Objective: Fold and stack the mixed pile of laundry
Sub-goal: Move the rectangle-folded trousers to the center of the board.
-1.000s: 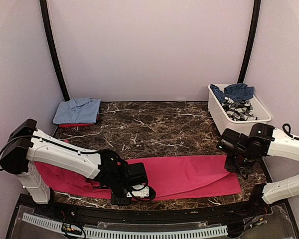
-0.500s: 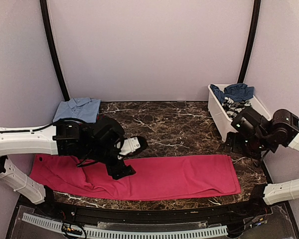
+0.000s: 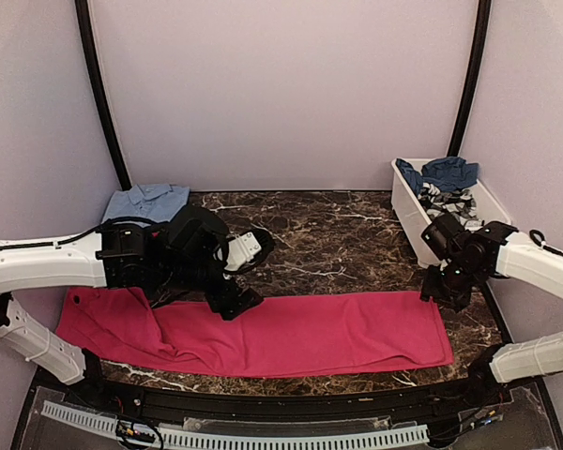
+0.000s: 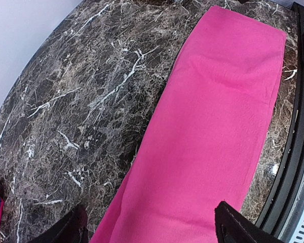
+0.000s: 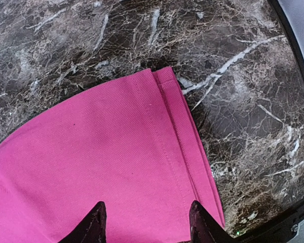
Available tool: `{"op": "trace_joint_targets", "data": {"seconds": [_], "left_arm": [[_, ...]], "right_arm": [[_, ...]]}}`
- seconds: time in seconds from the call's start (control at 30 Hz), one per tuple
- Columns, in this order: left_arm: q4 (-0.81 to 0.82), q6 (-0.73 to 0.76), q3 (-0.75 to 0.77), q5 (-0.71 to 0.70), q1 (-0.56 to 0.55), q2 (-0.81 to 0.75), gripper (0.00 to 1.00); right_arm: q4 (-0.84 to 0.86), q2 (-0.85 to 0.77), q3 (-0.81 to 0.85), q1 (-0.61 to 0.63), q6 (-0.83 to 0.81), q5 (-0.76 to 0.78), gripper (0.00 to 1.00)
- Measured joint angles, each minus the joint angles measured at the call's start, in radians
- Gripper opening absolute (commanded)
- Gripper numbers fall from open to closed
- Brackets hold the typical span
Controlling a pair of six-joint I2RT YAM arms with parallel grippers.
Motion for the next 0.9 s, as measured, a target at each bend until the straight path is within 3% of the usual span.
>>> {"op": "trace_joint_targets", "data": {"seconds": [0.27,0.33,0.7,0.73,0.83,0.9], "left_arm": [[0.043,-0.023,0.008,0.037,0.026,0.051,0.83],[0.05,-0.039,0.019,0.051,0.035,0.079,0.82],[0.092,-0.111,0.018,0.115,0.052,0.131,0.8],[0.096,-0.113,0.018,0.116,0.052,0.131,0.8],[0.112,-0.116,0.015,0.119,0.052,0.13,0.81],[0.123,-0.12,0.008,0.124,0.057,0.13,0.8]], "right_arm": [[0.168,0.144,-0.092,-0.148,-0.028,-0.068,0.47],[0.196,0.182,-0.12,-0.153,-0.031,-0.078,0.38],[0.242,0.278,-0.137,-0.161,-0.033,-0.079,0.25],[0.241,0.286,-0.132,-0.161,-0.035,-0.077,0.26],[0.219,0.323,-0.1,-0.161,-0.028,-0.068,0.44],[0.202,0.336,-0.083,-0.158,-0.029,-0.052,0.44]]}}
